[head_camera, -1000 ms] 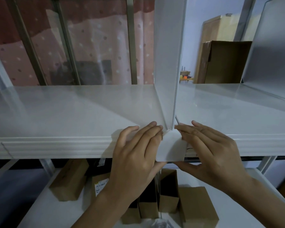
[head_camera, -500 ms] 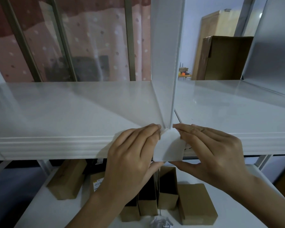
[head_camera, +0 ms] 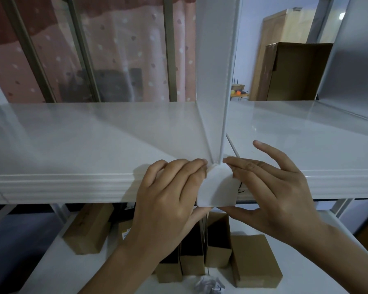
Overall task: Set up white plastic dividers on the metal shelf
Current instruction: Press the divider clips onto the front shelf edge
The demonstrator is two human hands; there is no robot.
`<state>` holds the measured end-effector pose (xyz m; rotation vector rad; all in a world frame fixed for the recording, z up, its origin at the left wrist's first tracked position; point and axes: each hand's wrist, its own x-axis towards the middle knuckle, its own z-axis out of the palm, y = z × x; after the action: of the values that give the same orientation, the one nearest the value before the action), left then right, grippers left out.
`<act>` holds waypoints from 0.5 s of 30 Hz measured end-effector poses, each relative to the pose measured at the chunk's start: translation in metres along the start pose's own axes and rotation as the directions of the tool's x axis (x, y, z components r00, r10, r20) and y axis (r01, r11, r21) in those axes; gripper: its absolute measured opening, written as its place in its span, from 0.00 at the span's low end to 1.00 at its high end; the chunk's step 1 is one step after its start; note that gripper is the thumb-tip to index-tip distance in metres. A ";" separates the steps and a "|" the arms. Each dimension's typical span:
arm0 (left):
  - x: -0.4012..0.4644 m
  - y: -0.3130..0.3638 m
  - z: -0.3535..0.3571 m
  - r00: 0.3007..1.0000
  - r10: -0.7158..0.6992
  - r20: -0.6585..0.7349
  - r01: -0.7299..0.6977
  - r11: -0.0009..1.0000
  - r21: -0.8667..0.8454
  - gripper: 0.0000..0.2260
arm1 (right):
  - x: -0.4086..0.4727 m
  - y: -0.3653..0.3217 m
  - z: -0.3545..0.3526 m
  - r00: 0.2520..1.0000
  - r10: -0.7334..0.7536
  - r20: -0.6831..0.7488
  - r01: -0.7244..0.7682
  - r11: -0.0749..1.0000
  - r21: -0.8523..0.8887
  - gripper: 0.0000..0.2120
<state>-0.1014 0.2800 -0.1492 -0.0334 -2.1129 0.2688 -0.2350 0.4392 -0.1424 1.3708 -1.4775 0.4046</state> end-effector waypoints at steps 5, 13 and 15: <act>0.000 -0.004 -0.001 1.000 0.012 -0.013 -0.012 1.000 0.011 0.20 | 0.003 -0.001 0.001 1.000 -0.013 0.011 0.013 1.000 -0.008 0.22; -0.004 -0.010 -0.002 1.000 0.013 -0.021 -0.013 1.000 -0.007 0.21 | 0.009 -0.007 0.003 1.000 -0.008 0.008 0.008 1.000 -0.005 0.21; -0.005 -0.011 -0.002 1.000 0.011 -0.023 -0.012 1.000 -0.012 0.22 | 0.010 -0.008 0.003 1.000 -0.002 0.011 0.002 1.000 0.001 0.21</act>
<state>-0.0960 0.2686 -0.1497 -0.0557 -2.0923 0.2607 -0.2278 0.4291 -0.1388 1.3771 -1.4844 0.3969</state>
